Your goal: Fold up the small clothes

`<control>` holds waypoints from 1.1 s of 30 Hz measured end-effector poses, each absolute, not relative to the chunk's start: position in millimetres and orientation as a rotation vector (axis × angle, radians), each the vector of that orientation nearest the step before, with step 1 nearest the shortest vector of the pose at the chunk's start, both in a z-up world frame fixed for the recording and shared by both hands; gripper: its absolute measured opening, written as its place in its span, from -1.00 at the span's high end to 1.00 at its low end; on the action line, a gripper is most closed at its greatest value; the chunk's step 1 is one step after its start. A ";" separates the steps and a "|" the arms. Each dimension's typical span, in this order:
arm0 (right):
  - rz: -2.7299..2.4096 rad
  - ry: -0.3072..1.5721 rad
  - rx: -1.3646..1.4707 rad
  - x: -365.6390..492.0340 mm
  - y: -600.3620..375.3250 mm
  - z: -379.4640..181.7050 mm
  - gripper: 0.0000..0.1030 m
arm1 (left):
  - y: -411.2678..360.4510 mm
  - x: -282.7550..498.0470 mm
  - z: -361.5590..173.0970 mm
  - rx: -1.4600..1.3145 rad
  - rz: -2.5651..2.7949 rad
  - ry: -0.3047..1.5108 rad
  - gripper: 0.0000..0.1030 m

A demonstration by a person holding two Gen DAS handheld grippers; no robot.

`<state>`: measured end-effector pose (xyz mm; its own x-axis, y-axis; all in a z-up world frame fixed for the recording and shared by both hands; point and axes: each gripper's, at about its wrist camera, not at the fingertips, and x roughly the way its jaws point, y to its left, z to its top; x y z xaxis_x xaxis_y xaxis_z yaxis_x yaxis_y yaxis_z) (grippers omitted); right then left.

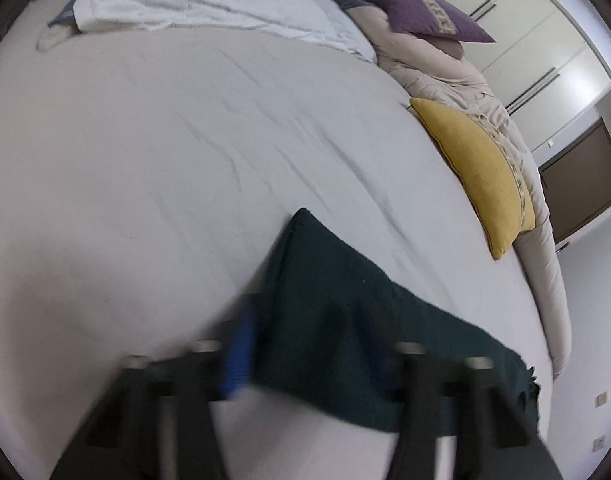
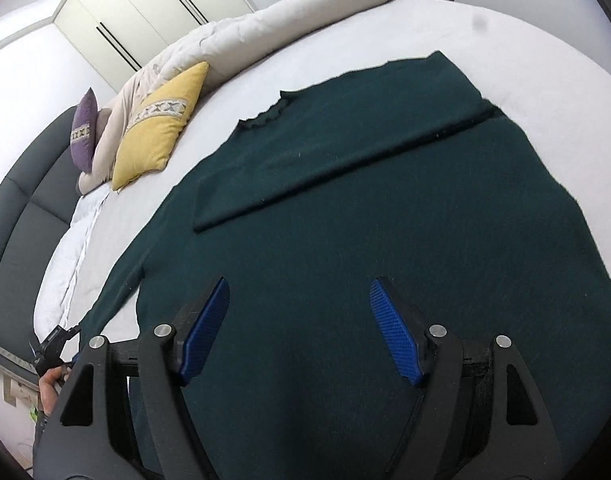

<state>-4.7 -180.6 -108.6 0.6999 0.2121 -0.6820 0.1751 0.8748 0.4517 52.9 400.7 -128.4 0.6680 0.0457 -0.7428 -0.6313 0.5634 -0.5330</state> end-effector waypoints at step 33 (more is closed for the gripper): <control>0.037 0.814 0.556 40.1 -205.0 -118.9 -0.40 | 29.0 132.9 -86.3 -0.426 -0.283 0.782 -0.58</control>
